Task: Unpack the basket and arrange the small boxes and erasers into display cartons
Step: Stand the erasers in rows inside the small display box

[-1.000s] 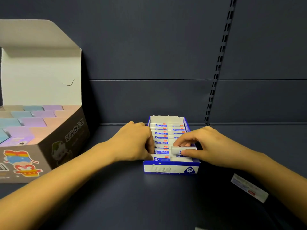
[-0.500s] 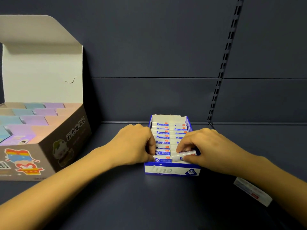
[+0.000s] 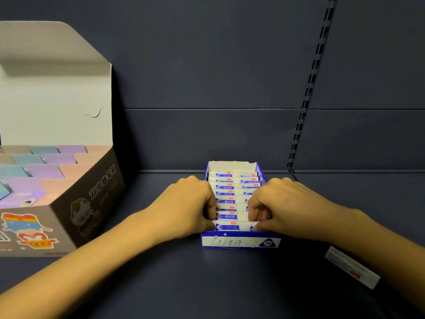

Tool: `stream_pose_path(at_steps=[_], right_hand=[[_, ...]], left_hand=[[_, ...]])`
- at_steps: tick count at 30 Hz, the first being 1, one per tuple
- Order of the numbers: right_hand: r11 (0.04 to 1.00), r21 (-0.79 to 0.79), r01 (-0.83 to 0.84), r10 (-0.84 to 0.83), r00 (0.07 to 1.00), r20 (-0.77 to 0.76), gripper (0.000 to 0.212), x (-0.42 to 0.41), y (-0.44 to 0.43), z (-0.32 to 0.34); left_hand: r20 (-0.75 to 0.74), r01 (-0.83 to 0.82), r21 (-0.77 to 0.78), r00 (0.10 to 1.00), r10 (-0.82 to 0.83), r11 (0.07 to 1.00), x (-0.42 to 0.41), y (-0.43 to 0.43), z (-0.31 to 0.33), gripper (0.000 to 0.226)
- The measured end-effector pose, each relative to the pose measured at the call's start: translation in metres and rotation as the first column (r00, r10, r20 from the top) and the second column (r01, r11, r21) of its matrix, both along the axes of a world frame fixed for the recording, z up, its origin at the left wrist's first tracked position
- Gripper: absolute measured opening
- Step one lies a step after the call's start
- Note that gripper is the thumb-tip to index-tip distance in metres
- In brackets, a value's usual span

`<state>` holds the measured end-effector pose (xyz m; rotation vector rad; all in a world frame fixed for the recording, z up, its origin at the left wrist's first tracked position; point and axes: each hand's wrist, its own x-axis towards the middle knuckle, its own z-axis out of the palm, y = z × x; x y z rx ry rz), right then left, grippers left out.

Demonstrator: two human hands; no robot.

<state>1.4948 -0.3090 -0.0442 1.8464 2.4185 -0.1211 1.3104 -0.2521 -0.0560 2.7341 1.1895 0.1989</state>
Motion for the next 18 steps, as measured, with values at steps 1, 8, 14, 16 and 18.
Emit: stream_pose_path(at_steps=[1,8,14,16,18], right_hand=[[1.0,-0.013,-0.004,0.003,1.0,-0.012,0.022,0.0,0.0,0.001],[0.999,-0.005,-0.035,0.036,0.999,0.012,0.023,-0.002,0.001,-0.001],[0.991,0.119,-0.065,0.066,0.998,-0.005,0.022,0.008,-0.007,0.004],[0.98,0.195,-0.026,0.044,0.995,-0.086,0.027,0.018,-0.015,0.01],[0.969,0.248,0.01,0.035,0.984,-0.177,0.031,0.03,-0.026,0.015]], left_hand=[[-0.013,-0.002,0.017,1.0,0.002,1.0,0.0,-0.002,0.001,0.012],[-0.035,-0.006,0.042,0.999,0.007,0.999,0.0,-0.005,-0.001,0.013],[-0.024,0.031,0.092,0.999,-0.029,0.995,-0.004,-0.004,-0.002,0.017],[0.053,0.033,0.131,0.998,-0.041,0.991,-0.006,-0.005,-0.002,0.018],[0.169,0.062,0.17,0.981,-0.091,0.984,-0.006,-0.008,0.0,0.021]])
